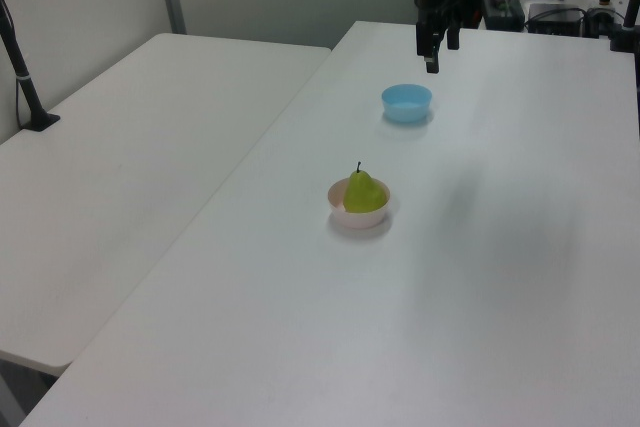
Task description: Pick up a pear from the bowl
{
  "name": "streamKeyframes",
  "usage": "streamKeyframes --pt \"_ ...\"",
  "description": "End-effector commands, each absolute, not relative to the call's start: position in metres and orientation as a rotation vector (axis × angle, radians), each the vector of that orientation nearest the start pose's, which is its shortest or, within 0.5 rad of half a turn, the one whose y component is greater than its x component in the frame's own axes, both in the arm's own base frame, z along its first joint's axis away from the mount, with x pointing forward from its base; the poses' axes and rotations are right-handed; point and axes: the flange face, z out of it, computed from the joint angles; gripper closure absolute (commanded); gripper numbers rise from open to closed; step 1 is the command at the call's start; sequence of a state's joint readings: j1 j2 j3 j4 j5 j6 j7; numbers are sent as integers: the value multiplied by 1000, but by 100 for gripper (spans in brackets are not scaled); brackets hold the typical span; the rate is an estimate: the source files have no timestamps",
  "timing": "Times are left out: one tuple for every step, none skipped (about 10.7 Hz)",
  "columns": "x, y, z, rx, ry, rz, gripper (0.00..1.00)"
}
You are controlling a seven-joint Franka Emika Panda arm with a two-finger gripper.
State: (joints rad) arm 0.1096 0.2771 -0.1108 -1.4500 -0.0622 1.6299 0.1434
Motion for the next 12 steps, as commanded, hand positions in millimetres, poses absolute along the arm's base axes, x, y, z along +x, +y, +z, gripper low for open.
streamKeyframes --pt "624 -5 535 -3200 207 132 0" --pt "624 -4 536 -3174 214 129 0" --pt "625 -8 536 -3146 231 128 0" --pt "625 -9 537 -3133 234 123 0" --pt "626 -7 536 -3130 232 126 0" --pt "626 -4 535 -3125 223 124 0" --pt "628 -4 532 -3129 211 123 0" --pt "632 -4 534 -3128 204 69 0" --pt "637 -4 533 -3127 205 28 0" --pt "642 1 528 -3130 176 8 0" --pt "646 10 523 -3129 108 -11 0" --pt "655 26 517 -3120 59 -71 0"
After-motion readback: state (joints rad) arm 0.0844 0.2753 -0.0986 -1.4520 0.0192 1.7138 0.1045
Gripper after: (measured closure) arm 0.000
